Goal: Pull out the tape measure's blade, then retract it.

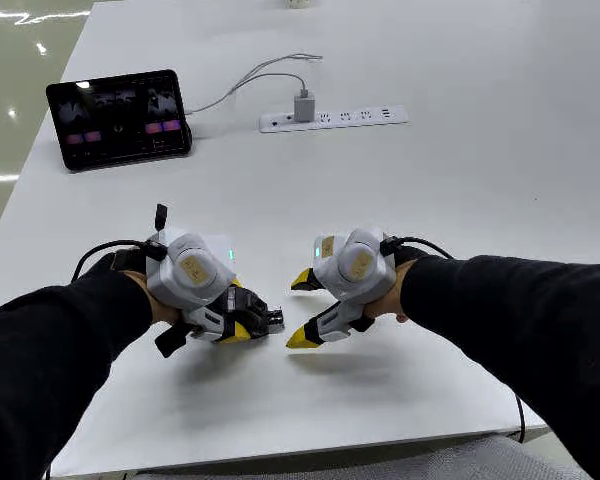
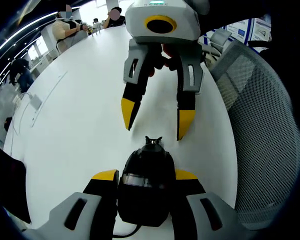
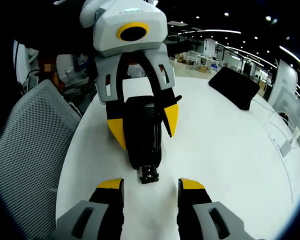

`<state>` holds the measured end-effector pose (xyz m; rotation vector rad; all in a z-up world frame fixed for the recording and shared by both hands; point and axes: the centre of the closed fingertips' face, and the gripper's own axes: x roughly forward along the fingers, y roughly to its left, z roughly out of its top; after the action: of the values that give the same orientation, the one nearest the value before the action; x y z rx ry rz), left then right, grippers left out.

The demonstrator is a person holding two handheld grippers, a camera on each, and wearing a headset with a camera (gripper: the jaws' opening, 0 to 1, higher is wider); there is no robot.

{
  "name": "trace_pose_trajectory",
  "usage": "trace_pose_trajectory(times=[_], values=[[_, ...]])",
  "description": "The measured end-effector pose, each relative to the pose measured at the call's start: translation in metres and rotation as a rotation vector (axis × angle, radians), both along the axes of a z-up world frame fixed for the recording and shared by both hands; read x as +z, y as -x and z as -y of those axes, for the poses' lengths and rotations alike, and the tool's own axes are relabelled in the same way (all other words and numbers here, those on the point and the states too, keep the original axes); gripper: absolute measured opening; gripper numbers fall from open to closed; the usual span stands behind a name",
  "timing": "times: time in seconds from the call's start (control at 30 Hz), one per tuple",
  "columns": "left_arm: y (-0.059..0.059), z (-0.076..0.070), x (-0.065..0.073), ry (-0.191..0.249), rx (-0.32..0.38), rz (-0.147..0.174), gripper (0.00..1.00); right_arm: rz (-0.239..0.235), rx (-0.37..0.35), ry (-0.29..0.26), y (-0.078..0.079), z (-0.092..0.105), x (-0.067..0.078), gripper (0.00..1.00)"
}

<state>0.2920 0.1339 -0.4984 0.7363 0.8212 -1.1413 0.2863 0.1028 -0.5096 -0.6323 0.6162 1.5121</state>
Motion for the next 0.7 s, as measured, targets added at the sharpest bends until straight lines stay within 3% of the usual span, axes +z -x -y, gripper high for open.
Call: trace_pose_trajectory(times=[0.33, 0.43, 0.47, 0.7], values=[[0.000, -0.001, -0.001, -0.018, -0.005, 0.004, 0.35, 0.042, 0.077, 0.046, 0.001, -0.014, -0.010, 0.25], [-0.001, -0.001, -0.001, -0.021, 0.004, 0.003, 0.35, 0.048, 0.116, 0.073, 0.004, -0.011, -0.015, 0.13], [0.000, -0.001, -0.001, -0.023, 0.003, 0.002, 0.35, 0.062, 0.098, 0.065, 0.001, -0.011, -0.014, 0.13], [0.000, -0.001, -0.001, -0.024, 0.000, 0.000, 0.35, 0.015, 0.075, 0.081, 0.001, -0.011, -0.013, 0.13]])
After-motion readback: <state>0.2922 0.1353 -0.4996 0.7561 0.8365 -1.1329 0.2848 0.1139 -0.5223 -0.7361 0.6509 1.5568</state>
